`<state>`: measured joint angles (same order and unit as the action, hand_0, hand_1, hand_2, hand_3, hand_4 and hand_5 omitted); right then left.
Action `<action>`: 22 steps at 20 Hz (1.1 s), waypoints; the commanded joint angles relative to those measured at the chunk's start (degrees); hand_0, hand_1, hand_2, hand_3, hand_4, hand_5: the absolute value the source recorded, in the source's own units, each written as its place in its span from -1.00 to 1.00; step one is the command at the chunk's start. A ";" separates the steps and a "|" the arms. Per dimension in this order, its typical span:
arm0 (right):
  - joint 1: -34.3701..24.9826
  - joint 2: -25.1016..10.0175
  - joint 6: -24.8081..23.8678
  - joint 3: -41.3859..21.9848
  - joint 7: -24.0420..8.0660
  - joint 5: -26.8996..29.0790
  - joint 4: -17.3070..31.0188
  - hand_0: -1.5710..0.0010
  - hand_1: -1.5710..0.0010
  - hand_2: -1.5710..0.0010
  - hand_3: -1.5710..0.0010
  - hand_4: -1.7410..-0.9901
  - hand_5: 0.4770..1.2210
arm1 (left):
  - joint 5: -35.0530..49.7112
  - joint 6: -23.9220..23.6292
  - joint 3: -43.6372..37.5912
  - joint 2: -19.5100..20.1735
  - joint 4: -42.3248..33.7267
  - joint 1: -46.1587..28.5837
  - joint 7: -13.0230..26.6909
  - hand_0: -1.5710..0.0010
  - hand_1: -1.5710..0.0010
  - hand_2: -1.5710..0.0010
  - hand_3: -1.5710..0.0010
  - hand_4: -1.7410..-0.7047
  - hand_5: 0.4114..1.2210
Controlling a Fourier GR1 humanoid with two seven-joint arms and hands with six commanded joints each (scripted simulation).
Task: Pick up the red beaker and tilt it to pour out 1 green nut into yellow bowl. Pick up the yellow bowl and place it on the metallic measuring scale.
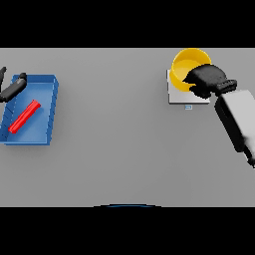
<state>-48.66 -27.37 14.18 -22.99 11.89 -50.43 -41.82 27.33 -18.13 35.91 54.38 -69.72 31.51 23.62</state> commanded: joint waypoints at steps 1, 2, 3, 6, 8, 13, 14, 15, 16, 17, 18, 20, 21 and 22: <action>0.00 0.23 -0.10 0.13 0.14 0.11 0.96 -1.00 -1.00 -0.82 -0.69 -1.00 1.00 | -0.02 0.30 -0.05 0.28 0.02 0.10 -0.10 1.00 1.00 1.00 1.00 0.96 -0.26; -0.12 0.16 -0.26 0.37 0.77 0.36 1.48 -1.00 -1.00 -0.81 -0.72 -1.00 1.00 | -0.32 0.51 0.07 0.15 0.61 0.56 0.10 1.00 1.00 1.00 1.00 0.96 -0.26; -0.74 0.64 0.15 0.82 0.58 0.75 2.81 -0.99 -1.00 -0.79 -0.75 -1.00 1.00 | -0.23 0.37 0.11 -0.07 0.68 0.32 0.10 1.00 1.00 1.00 1.00 0.96 -0.26; -0.66 2.02 0.62 1.08 -0.21 1.24 4.72 -0.87 -1.00 -0.74 -0.87 -1.00 1.00 | -0.31 0.41 0.37 -0.63 0.74 0.28 -0.16 1.00 1.00 1.00 1.00 0.96 -0.26; -1.36 1.70 0.56 1.22 0.54 1.11 6.50 -0.79 -1.00 -0.75 -0.82 -1.00 1.00 | -0.30 0.33 0.27 -0.22 0.52 -0.26 -0.59 1.00 1.00 1.00 1.00 0.96 -0.25; -0.89 1.37 2.07 2.34 1.17 2.39 6.57 0.08 -0.25 -0.33 -0.06 -0.68 0.60 | -0.38 0.66 0.01 -1.21 2.32 0.74 -0.92 1.00 1.00 1.00 1.00 0.94 -0.22; -1.33 1.63 2.66 2.31 0.21 2.21 7.36 0.26 -0.05 -0.16 0.06 -0.59 0.45 | -0.38 0.41 0.23 -1.55 1.89 0.69 -0.82 1.00 1.00 1.00 1.00 0.95 -0.22; -1.21 1.37 3.24 2.13 0.40 2.15 7.20 0.41 0.10 -0.02 0.15 -0.53 0.33 | -0.41 1.06 0.40 -1.88 2.48 1.20 -0.52 1.00 1.00 1.00 1.00 0.95 -0.23; -1.54 1.46 3.39 2.11 0.10 2.08 7.08 0.53 0.26 0.12 0.22 -0.46 0.23 | -0.33 1.07 0.15 -1.94 3.19 1.10 -0.90 1.00 1.00 1.00 1.00 0.96 -0.25; -1.52 1.18 3.16 1.65 0.73 1.58 7.24 0.62 0.39 0.23 0.28 -0.40 0.14 | -0.53 1.03 0.24 -1.44 2.54 0.84 -1.14 1.00 1.00 1.00 1.00 0.96 -0.26; -1.82 0.81 3.35 1.28 1.85 1.27 7.54 0.70 0.52 0.34 0.33 -0.36 0.08 | -0.39 0.86 0.20 -1.21 1.96 0.75 -0.82 1.00 1.00 1.00 1.00 0.96 -0.27; -1.59 0.65 2.58 0.65 2.99 0.62 7.90 0.81 0.69 0.52 0.43 -0.28 -0.02 | -0.13 1.13 0.14 -1.27 2.10 0.89 -0.28 1.00 1.00 1.00 1.00 0.97 -0.28; -2.20 1.05 2.62 0.68 2.26 0.47 8.43 0.85 0.75 0.60 0.48 -0.24 -0.06 | -0.21 0.93 0.21 -1.51 2.23 0.91 -0.35 1.00 1.00 1.00 1.00 0.97 -0.29; -2.03 1.36 2.84 0.62 1.84 0.44 8.85 0.88 0.80 0.68 0.52 -0.20 -0.10 | 0.19 1.29 -0.05 -1.55 2.39 0.43 -1.26 1.00 1.00 1.00 1.00 0.97 -0.29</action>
<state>-50.66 -26.00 17.02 -22.38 13.70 -50.00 -32.96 27.53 -16.83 35.86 52.83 -67.33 31.91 22.34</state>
